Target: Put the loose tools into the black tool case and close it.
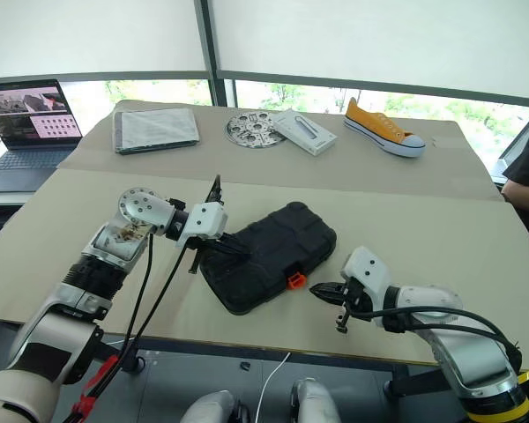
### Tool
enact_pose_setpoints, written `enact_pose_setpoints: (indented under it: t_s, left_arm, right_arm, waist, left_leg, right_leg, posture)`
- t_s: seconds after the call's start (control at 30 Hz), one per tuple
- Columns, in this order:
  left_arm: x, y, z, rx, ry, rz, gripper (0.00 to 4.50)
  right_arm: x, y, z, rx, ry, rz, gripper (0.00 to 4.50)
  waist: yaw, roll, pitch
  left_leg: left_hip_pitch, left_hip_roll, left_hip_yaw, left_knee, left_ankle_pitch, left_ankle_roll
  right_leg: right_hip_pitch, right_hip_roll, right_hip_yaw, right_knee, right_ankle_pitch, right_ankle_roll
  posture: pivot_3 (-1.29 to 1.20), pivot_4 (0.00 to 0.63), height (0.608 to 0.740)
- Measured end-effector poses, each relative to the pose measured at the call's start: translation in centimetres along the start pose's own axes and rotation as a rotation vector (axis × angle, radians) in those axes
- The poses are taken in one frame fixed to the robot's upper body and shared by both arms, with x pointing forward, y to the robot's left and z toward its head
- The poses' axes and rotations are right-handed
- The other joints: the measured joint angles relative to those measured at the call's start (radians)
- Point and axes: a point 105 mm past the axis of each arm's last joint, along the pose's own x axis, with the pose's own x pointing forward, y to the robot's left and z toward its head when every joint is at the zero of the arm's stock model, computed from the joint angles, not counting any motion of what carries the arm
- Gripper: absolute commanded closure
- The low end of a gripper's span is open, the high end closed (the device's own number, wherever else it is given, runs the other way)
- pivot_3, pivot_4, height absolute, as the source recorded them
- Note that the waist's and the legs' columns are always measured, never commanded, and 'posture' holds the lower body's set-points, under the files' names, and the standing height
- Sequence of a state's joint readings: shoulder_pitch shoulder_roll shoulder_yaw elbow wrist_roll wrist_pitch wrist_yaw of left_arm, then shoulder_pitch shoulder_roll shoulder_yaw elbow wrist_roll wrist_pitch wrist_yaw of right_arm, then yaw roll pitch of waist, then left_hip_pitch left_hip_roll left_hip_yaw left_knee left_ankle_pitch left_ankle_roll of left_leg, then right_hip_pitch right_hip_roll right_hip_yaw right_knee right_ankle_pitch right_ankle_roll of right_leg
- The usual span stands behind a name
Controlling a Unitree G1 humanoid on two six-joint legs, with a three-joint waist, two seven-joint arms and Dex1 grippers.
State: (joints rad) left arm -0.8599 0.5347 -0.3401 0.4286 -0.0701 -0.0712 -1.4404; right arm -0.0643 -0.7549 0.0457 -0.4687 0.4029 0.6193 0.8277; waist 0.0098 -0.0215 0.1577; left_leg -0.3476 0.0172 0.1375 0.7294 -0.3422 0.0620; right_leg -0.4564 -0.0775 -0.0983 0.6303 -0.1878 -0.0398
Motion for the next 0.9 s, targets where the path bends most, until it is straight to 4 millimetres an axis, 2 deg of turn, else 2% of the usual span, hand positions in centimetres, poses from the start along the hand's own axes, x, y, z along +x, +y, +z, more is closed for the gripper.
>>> enact_pose_setpoints:
  t_s: [0.13, 0.2, 0.37, 0.63, 0.7, 0.8, 0.9]
  left_arm:
    - [0.4, 0.0, 0.2, 0.018, -0.003, -0.006, 4.5]
    - [0.4, 0.1, 0.1, 0.016, -0.001, -0.005, 4.5]
    - [0.9, 0.3, 0.4, 0.049, 0.005, -0.013, 4.5]
    - [0.8, 0.5, 0.1, 0.067, 0.011, 0.0, 4.5]
    - [0.9, 0.5, 0.0, 0.071, 0.011, 0.001, 4.5]
    - [1.2, 0.5, 0.1, 0.073, 0.005, -0.003, 4.5]
    - [1.5, 0.5, 0.3, 0.08, -0.003, -0.007, 4.5]
  right_arm:
    - [1.5, 0.4, -1.9, 0.028, 0.051, 0.006, 4.45]
    - [2.2, 0.2, -1.9, 0.004, 0.046, -0.001, 4.45]
    - [4.2, -0.6, -0.4, -0.022, -0.018, -0.035, 4.45]
    - [3.4, -0.9, 1.2, 0.042, -0.072, -0.039, 4.45]
    - [3.2, -1.1, 2.4, 0.026, -0.108, -0.038, 4.45]
    - [2.8, -1.4, 5.5, -0.046, -0.203, -0.05, 4.45]
    - [3.0, -1.3, 5.7, -0.056, -0.208, -0.043, 4.45]
  waist:
    - [0.001, 0.0, 0.0]
    - [0.0, -0.001, 0.0]
    - [-0.007, -0.003, -0.002]
    - [-0.019, -0.003, -0.001]
    - [-0.025, -0.002, -0.001]
    - [-0.024, -0.002, -0.002]
    - [-0.019, -0.002, -0.002]
  left_leg:
    - [0.0, 0.0, 0.0, 0.0, 0.0, 0.0]
    - [0.0, 0.0, 0.0, 0.0, 0.0, 0.0]
    - [0.0, 0.0, 0.0, 0.0, 0.0, 0.0]
    - [0.0, 0.0, 0.0, 0.0, 0.0, 0.0]
    - [0.0, 0.001, 0.001, 0.0, 0.0, 0.0]
    - [0.001, 0.001, 0.0, 0.0, 0.0, 0.0]
    - [0.0, 0.0, 0.0, 0.0, 0.0, 0.0]
  right_leg:
    - [0.0, 0.0, 0.0, 0.0, 0.0, 0.0]
    - [0.0, 0.0, 0.0, 0.0, 0.0, 0.0]
    - [0.0, 0.0, 0.0, 0.001, 0.0, 0.0]
    - [-0.001, 0.0, 0.0, 0.0, 0.001, -0.002]
    - [-0.001, 0.0, 0.001, 0.001, 0.0, 0.0]
    - [0.0, 0.001, 0.001, 0.001, 0.0, 0.0]
    - [0.0, 0.001, 0.0, 0.0, 0.001, -0.002]
  posture:
    - [0.0, 0.15, 0.733]
    - [0.0, 0.15, 0.733]
    - [0.0, 0.15, 0.733]
    - [0.0, 0.15, 0.733]
    - [0.0, 0.15, 0.733]
    - [0.0, 0.15, 0.733]
    - [0.0, 0.15, 0.733]
